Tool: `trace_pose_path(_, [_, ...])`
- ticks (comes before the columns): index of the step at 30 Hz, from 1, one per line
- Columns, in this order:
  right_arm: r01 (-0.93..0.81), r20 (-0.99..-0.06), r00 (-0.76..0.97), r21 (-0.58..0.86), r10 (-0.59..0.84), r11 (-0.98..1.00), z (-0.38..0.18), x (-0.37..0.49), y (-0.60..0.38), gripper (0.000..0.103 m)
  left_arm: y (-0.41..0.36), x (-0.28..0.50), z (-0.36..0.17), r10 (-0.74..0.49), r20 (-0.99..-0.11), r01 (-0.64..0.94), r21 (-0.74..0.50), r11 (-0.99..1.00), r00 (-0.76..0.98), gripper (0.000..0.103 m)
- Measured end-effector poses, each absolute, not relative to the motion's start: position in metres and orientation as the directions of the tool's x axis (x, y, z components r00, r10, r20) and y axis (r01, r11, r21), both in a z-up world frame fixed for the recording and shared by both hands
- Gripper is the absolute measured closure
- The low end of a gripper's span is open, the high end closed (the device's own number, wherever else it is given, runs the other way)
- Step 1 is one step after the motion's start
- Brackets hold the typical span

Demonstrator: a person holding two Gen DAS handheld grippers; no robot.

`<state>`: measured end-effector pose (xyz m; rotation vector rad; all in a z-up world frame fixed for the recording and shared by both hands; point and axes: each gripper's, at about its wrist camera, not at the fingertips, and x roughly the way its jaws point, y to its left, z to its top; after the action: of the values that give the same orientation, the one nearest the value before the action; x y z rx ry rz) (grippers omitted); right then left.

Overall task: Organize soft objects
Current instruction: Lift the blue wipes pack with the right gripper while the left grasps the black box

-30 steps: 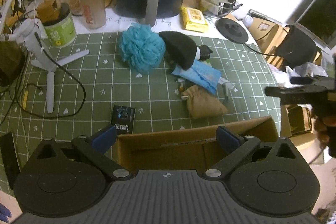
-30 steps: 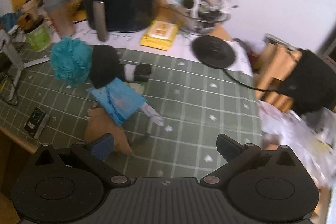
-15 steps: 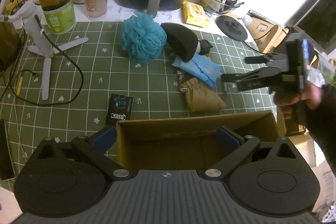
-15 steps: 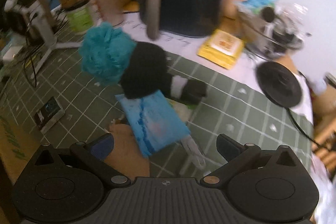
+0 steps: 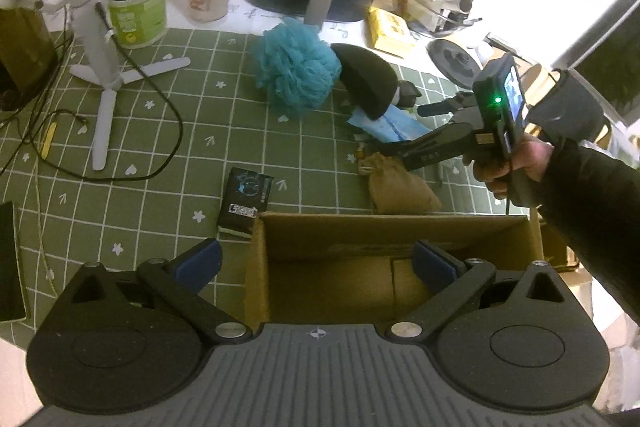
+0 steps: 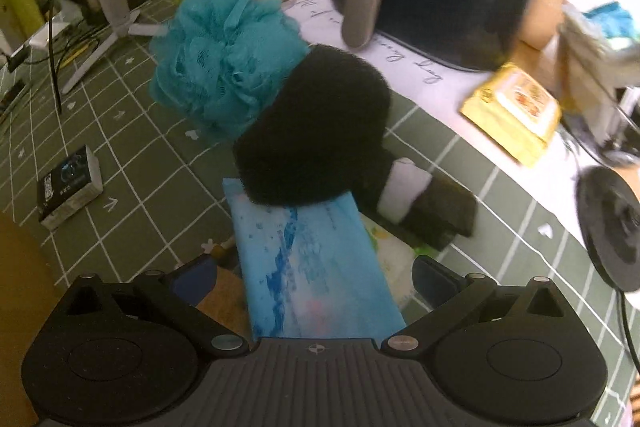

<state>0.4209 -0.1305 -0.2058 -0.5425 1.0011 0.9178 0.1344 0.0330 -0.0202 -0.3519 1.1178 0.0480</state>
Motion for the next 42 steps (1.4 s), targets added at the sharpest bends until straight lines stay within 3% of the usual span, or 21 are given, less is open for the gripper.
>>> trace_pose_path(3, [-0.872,-0.893,0.225,-0.006,0.390,0.489,-0.212,0.421,-0.121,0.002,0.038,0.132,-0.020,-0.123,-0.887,-0.230,-0.246,0.942,0.444,0.000])
trace_pose_path(10, [-0.889,-0.901,0.220,-0.027,0.375,0.456,-0.214,0.424,-0.114,0.029,0.047,0.130,-0.015,-0.114,-0.874,-0.236,-0.250,0.939,0.473,0.000])
trace_pose_path(14, [-0.883,-0.906,0.212,-0.017,0.366,0.469,-0.211,0.426,-0.117,0.034,0.051,0.129,-0.013,-0.116,-0.862,-0.242,-0.264,0.934,0.493,0.000])
trace_pose_path(32, [-0.818,-0.870,0.247,0.048,0.426,0.573,-0.161,0.401,-0.162,0.037,0.069,0.148,-0.004,-0.125,-0.843,-0.222,-0.277,0.935,0.524,0.000])
trace_pose_path(42, [-0.781,-0.825,0.312,0.059,0.471,0.621,-0.120,0.372,-0.191,0.037,0.085,0.179,-0.025,-0.152,-0.873,-0.199,-0.269,0.942,0.463,0.000])
